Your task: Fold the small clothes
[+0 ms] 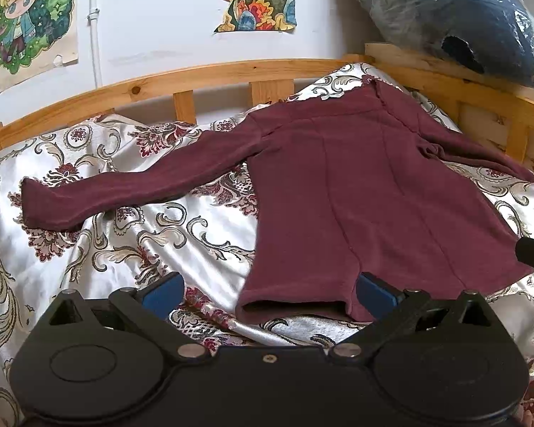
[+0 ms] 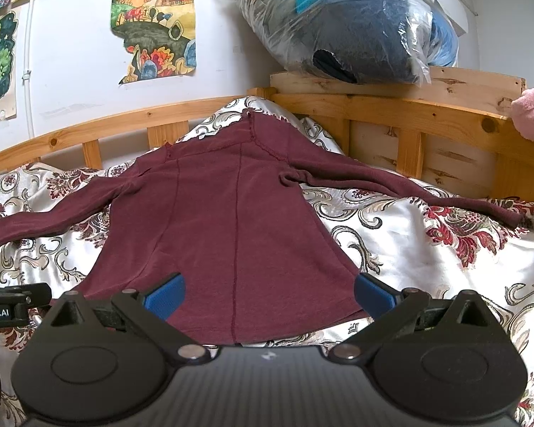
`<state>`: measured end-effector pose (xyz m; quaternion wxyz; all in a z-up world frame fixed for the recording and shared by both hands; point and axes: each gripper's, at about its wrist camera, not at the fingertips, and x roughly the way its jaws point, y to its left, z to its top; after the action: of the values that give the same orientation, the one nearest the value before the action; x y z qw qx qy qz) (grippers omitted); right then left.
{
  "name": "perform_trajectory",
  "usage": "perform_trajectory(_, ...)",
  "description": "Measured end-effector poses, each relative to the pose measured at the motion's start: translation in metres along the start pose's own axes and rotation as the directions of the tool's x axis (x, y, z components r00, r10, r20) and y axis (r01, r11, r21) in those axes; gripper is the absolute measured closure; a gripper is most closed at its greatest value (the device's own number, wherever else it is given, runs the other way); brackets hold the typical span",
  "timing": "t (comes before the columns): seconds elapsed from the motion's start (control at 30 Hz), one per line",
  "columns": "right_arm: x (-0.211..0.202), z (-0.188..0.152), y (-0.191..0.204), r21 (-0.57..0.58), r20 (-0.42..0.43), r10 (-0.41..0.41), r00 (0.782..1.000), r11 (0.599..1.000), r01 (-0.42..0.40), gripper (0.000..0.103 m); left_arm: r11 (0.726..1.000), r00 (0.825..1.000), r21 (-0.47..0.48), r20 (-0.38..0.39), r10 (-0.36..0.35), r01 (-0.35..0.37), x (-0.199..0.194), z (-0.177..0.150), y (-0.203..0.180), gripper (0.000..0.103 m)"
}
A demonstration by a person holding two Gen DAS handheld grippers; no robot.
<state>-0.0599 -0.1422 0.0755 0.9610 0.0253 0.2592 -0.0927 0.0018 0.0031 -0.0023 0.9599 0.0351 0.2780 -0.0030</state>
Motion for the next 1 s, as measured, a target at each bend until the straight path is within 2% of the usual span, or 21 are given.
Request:
perform_trajectory(0.77, 0.003, -0.001, 0.0, 0.003, -0.023, 0.004, 1.0, 1.0, -0.004, 0.0, 1.0, 1.0, 0.005, -0.011, -0.005, 0.005, 0.003, -0.002, -0.001, 0.001)
perform_trajectory(1.0, 0.004, 0.0, -0.009, -0.017, 0.003, -0.051, 0.999, 0.999, 0.051, 0.0, 1.0, 1.0, 0.003, -0.016, -0.013, 0.013, 0.005, -0.001, -0.001, 0.001)
